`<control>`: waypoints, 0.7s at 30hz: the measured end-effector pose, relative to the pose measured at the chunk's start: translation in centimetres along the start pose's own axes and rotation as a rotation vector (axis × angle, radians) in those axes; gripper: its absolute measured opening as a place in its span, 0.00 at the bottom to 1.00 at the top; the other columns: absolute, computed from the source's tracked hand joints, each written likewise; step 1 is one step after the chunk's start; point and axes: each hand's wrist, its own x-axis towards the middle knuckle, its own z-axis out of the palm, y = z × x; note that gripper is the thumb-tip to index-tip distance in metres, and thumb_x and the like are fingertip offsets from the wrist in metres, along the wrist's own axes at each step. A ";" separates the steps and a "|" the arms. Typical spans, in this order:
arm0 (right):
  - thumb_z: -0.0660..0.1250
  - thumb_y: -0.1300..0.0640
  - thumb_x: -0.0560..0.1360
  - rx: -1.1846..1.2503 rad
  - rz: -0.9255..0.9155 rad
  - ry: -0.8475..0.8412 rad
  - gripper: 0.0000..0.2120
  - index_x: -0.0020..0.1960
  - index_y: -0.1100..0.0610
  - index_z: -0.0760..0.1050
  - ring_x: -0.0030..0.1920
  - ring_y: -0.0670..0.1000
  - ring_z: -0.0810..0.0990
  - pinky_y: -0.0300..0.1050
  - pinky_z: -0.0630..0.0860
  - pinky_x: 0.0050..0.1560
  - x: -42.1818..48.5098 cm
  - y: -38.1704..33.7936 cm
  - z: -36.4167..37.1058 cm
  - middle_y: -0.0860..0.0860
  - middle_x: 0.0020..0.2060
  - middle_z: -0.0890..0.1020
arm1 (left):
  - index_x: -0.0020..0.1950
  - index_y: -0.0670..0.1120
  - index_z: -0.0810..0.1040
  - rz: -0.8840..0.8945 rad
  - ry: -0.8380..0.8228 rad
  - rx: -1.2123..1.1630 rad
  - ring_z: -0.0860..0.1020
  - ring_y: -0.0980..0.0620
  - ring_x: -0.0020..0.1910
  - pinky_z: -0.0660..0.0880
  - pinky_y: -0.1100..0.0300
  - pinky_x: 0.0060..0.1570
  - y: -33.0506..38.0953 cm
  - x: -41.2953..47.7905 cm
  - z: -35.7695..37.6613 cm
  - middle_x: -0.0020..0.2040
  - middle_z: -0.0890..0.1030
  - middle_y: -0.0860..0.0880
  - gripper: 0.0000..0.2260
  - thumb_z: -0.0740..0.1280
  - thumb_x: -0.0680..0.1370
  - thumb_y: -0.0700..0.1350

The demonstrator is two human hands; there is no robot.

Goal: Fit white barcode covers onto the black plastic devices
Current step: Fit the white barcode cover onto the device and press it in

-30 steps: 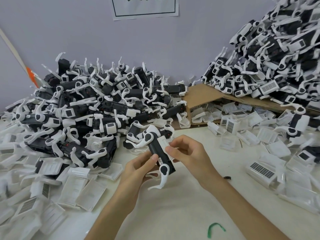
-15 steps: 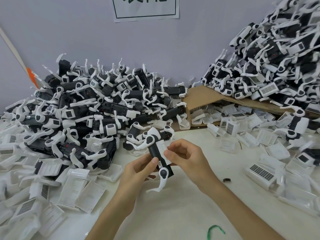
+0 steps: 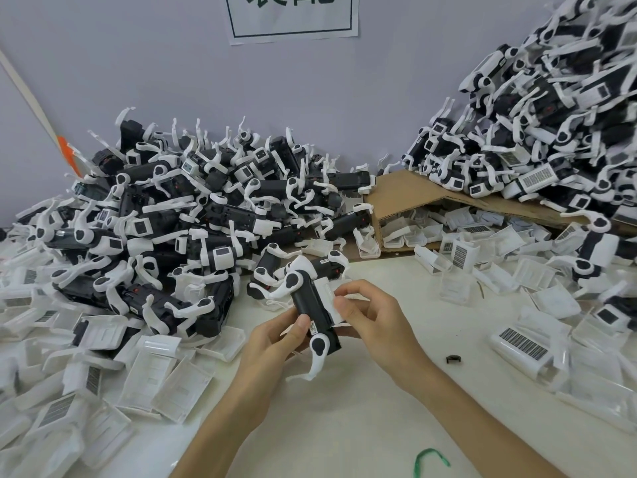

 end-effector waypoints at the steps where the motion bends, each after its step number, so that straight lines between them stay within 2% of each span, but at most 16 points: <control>1: 0.68 0.61 0.80 -0.038 -0.023 0.014 0.01 0.51 0.57 0.77 0.44 0.52 0.86 0.46 0.83 0.48 0.0 0.1 0.0 0.54 0.42 0.87 | 0.63 0.52 0.82 0.003 0.000 -0.005 0.84 0.50 0.52 0.77 0.63 0.49 -0.1 0.0 0.0 0.56 0.85 0.44 0.16 0.64 0.79 0.54; 4: 0.70 0.59 0.78 -0.103 -0.063 0.026 0.03 0.51 0.56 0.78 0.46 0.54 0.86 0.52 0.83 0.52 0.0 0.1 0.2 0.52 0.44 0.87 | 0.66 0.51 0.80 0.019 -0.001 -0.011 0.82 0.46 0.60 0.77 0.54 0.58 -0.1 0.1 -0.1 0.60 0.84 0.46 0.16 0.64 0.80 0.52; 10: 0.69 0.59 0.79 -0.068 -0.039 -0.004 0.02 0.52 0.56 0.77 0.46 0.54 0.86 0.46 0.83 0.51 -0.1 -0.2 -0.1 0.52 0.45 0.88 | 0.68 0.50 0.79 0.039 -0.033 0.013 0.80 0.43 0.63 0.73 0.44 0.67 -0.2 0.1 -0.2 0.62 0.83 0.45 0.17 0.63 0.81 0.51; 13: 0.69 0.57 0.79 -0.152 -0.061 0.005 0.02 0.51 0.53 0.77 0.46 0.51 0.86 0.49 0.82 0.52 -0.2 -0.1 0.2 0.48 0.45 0.88 | 0.67 0.51 0.80 0.045 -0.031 0.021 0.80 0.44 0.64 0.74 0.47 0.66 -0.3 0.2 -0.3 0.62 0.83 0.46 0.16 0.64 0.80 0.51; 16: 0.69 0.57 0.80 -0.219 -0.107 0.010 0.03 0.49 0.52 0.76 0.48 0.46 0.85 0.41 0.80 0.48 -0.5 0.0 0.4 0.45 0.47 0.87 | 0.66 0.53 0.81 0.065 -0.021 0.043 0.80 0.46 0.64 0.75 0.53 0.63 -0.3 0.2 -0.4 0.62 0.83 0.48 0.15 0.65 0.80 0.52; 18: 0.69 0.56 0.80 -0.250 -0.135 0.013 0.04 0.46 0.50 0.76 0.49 0.44 0.85 0.37 0.77 0.46 -0.5 -0.1 0.4 0.43 0.48 0.87 | 0.66 0.53 0.81 0.080 -0.027 0.054 0.79 0.45 0.64 0.75 0.52 0.64 -0.4 0.3 -0.3 0.62 0.83 0.47 0.15 0.65 0.80 0.52; 21: 0.69 0.57 0.80 -0.240 -0.119 0.006 0.03 0.47 0.52 0.76 0.51 0.44 0.84 0.42 0.79 0.48 -0.6 -0.2 0.4 0.43 0.49 0.86 | 0.66 0.53 0.80 0.087 -0.033 0.068 0.78 0.43 0.65 0.74 0.52 0.66 -0.5 0.2 -0.3 0.62 0.83 0.46 0.15 0.65 0.81 0.52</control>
